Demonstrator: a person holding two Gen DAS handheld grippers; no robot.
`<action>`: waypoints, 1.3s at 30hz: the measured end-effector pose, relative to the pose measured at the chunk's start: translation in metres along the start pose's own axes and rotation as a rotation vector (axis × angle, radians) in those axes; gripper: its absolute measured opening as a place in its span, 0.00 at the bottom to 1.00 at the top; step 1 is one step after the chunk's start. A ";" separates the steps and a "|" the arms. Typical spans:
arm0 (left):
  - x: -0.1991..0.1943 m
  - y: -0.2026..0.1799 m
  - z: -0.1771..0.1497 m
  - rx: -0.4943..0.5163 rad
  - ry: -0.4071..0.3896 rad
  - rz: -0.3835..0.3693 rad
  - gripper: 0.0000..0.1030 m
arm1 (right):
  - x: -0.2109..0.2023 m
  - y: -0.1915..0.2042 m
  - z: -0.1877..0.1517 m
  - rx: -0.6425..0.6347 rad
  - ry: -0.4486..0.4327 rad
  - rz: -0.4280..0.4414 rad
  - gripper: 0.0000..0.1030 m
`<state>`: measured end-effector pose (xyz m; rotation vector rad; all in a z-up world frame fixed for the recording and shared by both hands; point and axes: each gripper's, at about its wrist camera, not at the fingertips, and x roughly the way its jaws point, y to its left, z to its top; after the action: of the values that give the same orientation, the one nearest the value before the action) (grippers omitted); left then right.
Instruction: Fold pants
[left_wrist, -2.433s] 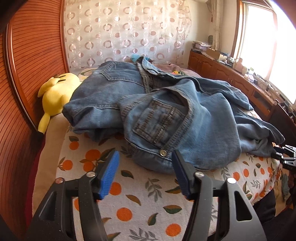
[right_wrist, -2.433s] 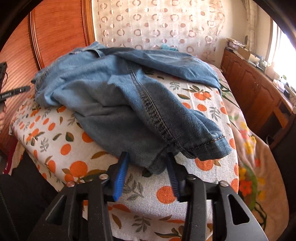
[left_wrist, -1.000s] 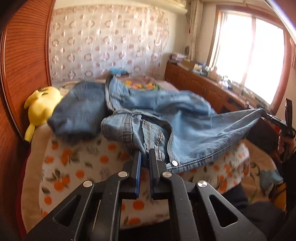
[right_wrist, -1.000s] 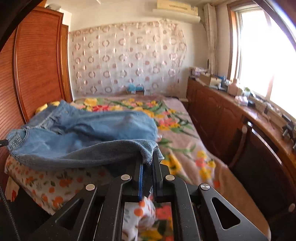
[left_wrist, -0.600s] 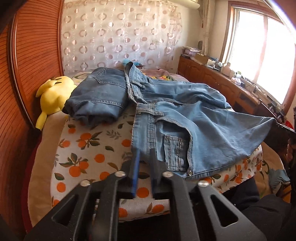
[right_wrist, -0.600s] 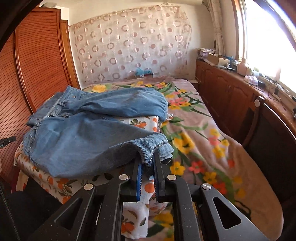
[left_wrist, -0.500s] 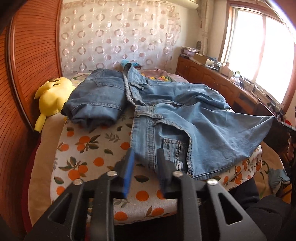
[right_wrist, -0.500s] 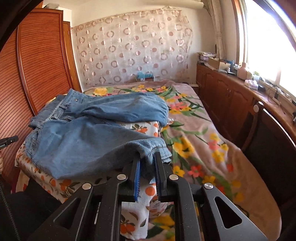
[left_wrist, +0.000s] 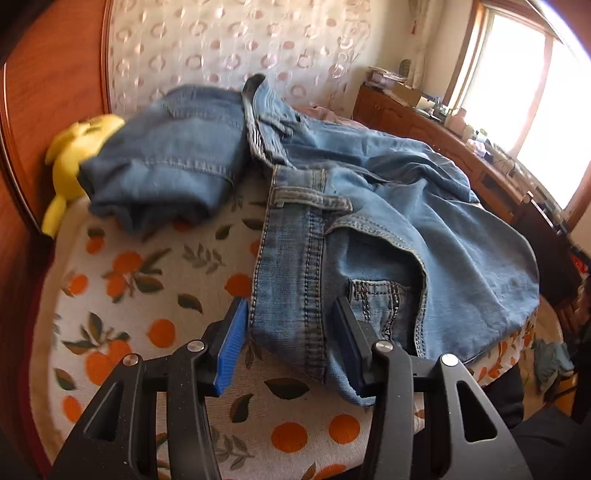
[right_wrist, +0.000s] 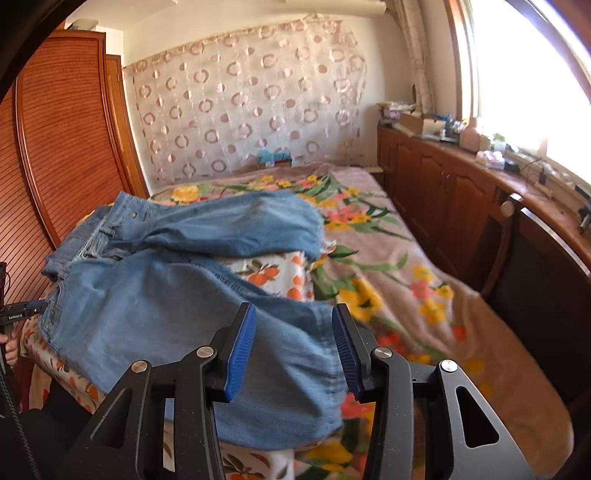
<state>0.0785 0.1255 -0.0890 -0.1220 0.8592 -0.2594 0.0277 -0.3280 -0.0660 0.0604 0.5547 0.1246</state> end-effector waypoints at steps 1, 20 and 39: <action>0.001 0.001 -0.001 -0.003 0.001 -0.011 0.38 | 0.011 0.006 -0.002 -0.006 0.022 0.011 0.44; -0.087 -0.018 -0.025 0.088 -0.088 0.003 0.16 | 0.070 0.049 -0.015 -0.034 0.083 0.061 0.44; -0.056 -0.026 0.042 0.161 -0.117 0.057 0.47 | 0.088 0.081 0.001 -0.078 0.082 0.097 0.50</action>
<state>0.0711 0.1159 -0.0158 0.0372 0.7218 -0.2647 0.0939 -0.2360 -0.1040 0.0066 0.6286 0.2439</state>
